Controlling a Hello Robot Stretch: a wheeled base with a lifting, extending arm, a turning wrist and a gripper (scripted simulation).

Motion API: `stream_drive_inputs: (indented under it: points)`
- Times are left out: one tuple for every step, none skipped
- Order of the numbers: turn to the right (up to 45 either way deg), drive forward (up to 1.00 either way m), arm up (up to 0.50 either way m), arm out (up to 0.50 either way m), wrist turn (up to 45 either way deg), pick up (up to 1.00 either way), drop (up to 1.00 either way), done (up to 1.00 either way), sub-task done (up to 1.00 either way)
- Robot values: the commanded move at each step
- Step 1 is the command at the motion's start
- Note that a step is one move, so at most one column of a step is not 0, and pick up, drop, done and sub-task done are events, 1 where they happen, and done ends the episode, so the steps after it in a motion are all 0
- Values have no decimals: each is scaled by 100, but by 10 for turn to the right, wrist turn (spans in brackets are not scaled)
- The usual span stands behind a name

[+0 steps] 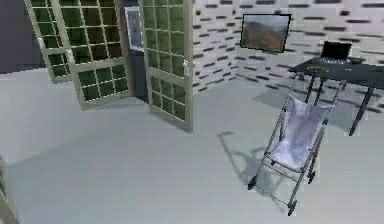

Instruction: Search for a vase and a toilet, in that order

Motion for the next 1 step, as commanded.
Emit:
stream_drive_inputs:
  points:
    - [-330, 0, 0, 0, 0, 0, 0, 0, 0]
